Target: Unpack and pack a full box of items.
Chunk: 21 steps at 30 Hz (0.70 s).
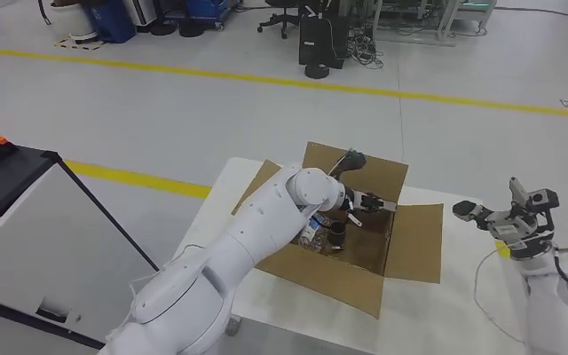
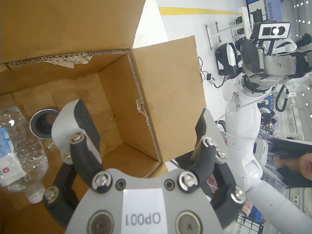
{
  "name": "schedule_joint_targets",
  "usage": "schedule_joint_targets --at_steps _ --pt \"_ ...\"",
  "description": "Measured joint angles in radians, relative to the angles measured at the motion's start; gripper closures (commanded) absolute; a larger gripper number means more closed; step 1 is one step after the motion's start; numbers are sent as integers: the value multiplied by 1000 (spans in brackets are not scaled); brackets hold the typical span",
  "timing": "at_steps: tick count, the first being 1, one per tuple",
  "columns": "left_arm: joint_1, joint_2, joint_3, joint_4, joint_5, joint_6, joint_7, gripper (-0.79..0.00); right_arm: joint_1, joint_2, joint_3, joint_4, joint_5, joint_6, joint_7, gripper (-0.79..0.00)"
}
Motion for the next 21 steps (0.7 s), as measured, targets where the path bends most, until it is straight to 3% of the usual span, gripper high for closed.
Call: schedule_joint_targets --at_steps 8,13,21 --pt "52 39 -29 -79 98 87 33 -785 76 -8 -146 83 -135 2 -58 -785" --pt "70 58 -49 -124 140 114 4 -785 86 -2 -146 130 -180 7 -76 -785" --pt "71 60 -48 -127 144 112 0 -785 89 5 -145 184 -207 20 -98 -785"
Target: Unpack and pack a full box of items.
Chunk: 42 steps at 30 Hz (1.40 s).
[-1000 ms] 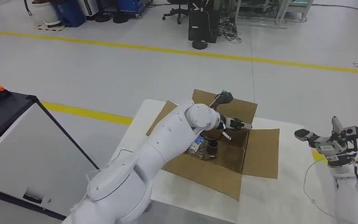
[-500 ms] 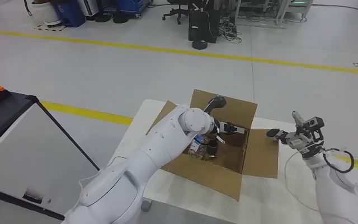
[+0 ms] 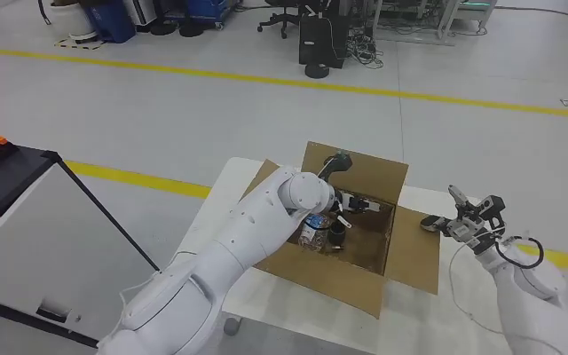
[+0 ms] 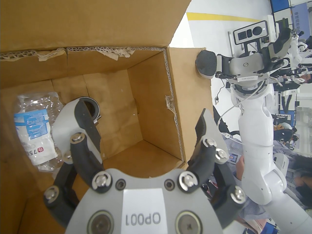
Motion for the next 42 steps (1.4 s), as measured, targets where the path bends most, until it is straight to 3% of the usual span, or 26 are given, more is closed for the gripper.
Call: schedule_joint_targets --at_steps 4,11,16,22,27,35,42 --pt "5 2 11 15 32 33 29 -785 2 0 -14 -7 -12 -7 6 -785" --pt "20 -3 54 12 218 265 133 -785 2 0 -15 -8 -14 -8 7 -785" --pt "40 -2 77 -21 297 352 104 -785 2 0 -15 -8 -14 -8 7 -785" --pt "52 4 96 -15 366 370 -1 -785 2 0 -15 -8 -14 -8 7 -785" --pt "61 8 101 -12 416 376 -23 -785 2 0 -15 -8 -14 -8 7 -785" --pt "64 -5 144 30 481 282 -100 -785 2 0 -15 -8 -14 -8 7 -785" --pt "60 -26 157 73 498 216 -77 -785 2 0 -15 -8 -14 -8 7 -785"
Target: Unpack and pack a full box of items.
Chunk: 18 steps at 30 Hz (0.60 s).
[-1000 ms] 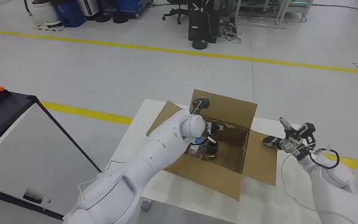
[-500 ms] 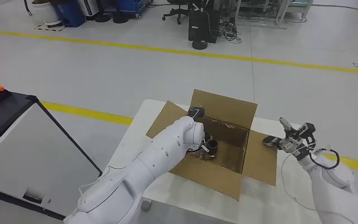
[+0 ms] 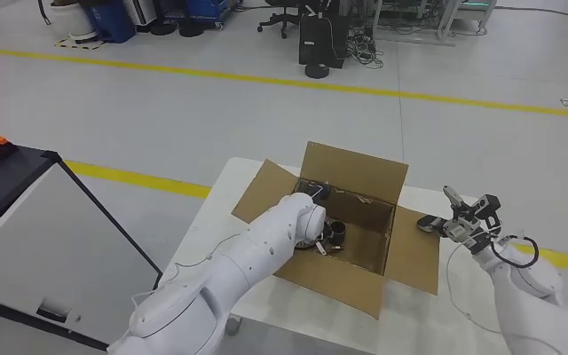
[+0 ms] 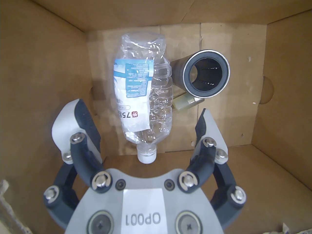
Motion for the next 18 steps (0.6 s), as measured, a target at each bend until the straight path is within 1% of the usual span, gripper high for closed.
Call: schedule_joint_targets --at_steps 6,9,11,18 --pt "-9 -29 16 65 9 -28 13 -785 0 0 0 0 0 0 0 -785" --pt "-11 -43 15 94 -6 -58 31 -785 0 0 0 0 0 0 0 -785" --pt "-12 -52 17 117 -7 -79 50 -785 0 0 0 0 0 0 0 -785" --pt "-19 -84 26 190 8 -94 132 -785 0 0 0 0 0 0 0 -785"
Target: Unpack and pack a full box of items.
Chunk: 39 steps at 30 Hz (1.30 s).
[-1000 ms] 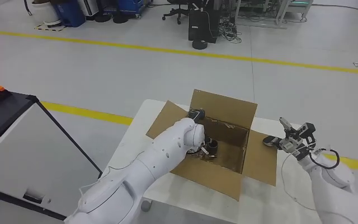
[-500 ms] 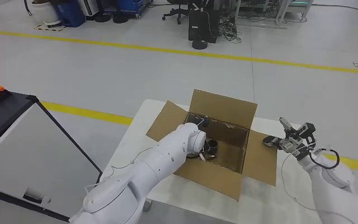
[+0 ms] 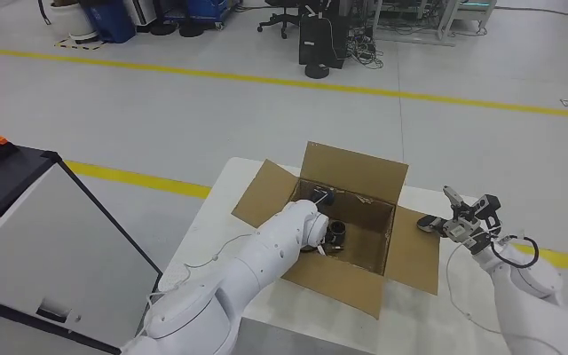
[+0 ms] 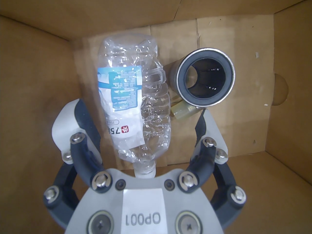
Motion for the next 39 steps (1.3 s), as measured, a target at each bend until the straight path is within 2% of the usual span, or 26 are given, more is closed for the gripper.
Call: schedule_joint_targets --at_steps 1,2,3,5,6,7,8,9,10,12,13,27,39 --pt "-1 -4 -1 10 -1 0 10 -785 0 0 0 0 0 0 0 -785" --pt "-3 -8 -4 24 -7 0 20 -745 0 0 0 0 0 0 0 -785" --pt "-5 -12 -7 36 -11 1 25 -671 0 0 0 0 0 0 0 -785" --pt "-9 -20 -11 64 -16 14 30 -662 0 0 0 0 0 0 0 -785" --pt "-11 -24 -10 75 -15 16 28 -606 0 0 0 0 0 0 0 -785" --pt "-13 -27 -9 85 -12 18 24 -591 0 0 0 0 0 0 0 -785" --pt "-15 -32 -6 96 -5 18 20 -610 0 0 0 0 0 0 0 -785" --pt "-17 -35 -4 103 -1 16 17 -573 0 0 0 0 0 0 0 -785" --pt "-18 -39 -3 112 1 13 15 -382 0 0 0 0 0 0 0 -785" --pt "-21 -44 -4 124 2 6 13 -185 0 0 0 0 0 0 0 -785" --pt "-23 -47 -4 131 3 3 13 0 0 0 0 0 0 0 0 -785" --pt "-39 -72 -15 175 21 3 48 0 0 0 0 0 0 0 0 -785" --pt "-71 -63 -56 160 10 19 27 0 0 0 0 0 0 0 0 -785"
